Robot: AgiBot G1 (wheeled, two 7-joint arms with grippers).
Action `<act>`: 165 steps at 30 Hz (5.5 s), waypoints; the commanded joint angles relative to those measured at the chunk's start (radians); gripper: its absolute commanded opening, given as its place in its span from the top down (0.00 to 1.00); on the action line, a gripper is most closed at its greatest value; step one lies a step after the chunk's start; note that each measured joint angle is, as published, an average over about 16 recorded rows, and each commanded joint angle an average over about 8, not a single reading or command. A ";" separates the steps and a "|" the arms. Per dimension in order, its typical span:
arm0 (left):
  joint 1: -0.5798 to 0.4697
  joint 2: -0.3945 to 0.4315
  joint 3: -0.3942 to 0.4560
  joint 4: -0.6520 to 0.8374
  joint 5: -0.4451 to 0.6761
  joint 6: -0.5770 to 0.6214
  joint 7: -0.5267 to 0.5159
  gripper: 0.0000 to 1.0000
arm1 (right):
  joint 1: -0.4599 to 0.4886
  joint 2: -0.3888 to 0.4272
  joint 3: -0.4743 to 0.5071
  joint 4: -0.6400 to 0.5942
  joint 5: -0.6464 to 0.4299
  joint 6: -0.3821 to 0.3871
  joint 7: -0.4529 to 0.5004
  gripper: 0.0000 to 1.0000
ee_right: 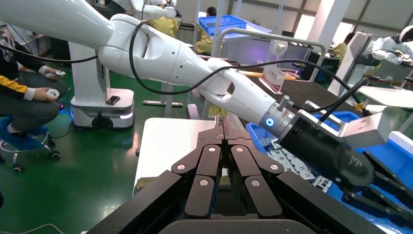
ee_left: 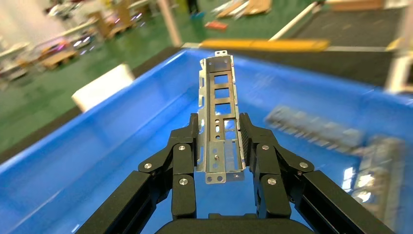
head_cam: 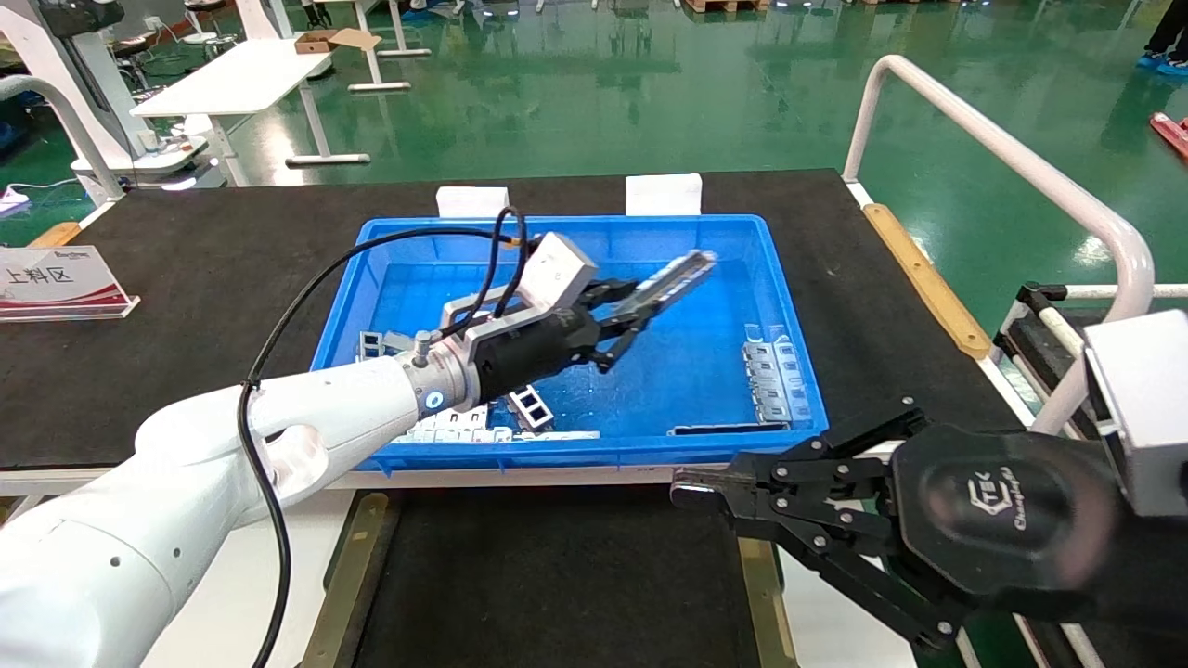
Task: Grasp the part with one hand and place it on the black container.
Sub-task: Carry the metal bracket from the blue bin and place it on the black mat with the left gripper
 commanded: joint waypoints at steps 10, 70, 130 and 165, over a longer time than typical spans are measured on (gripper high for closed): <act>-0.004 -0.039 0.014 -0.008 -0.030 0.171 0.012 1.00 | 0.000 0.000 0.000 0.000 0.000 0.000 0.000 1.00; 0.654 -0.615 0.068 -1.036 -0.236 -0.003 -0.241 1.00 | 0.000 0.000 -0.001 0.000 0.001 0.000 -0.001 1.00; 0.982 0.012 -0.388 -0.615 -0.597 -0.528 0.273 1.00 | 0.001 0.001 -0.002 0.000 0.001 0.001 -0.001 1.00; 0.852 0.018 -0.152 -0.350 -1.126 -0.343 0.475 0.00 | 0.001 0.001 -0.002 0.000 0.002 0.001 -0.001 0.00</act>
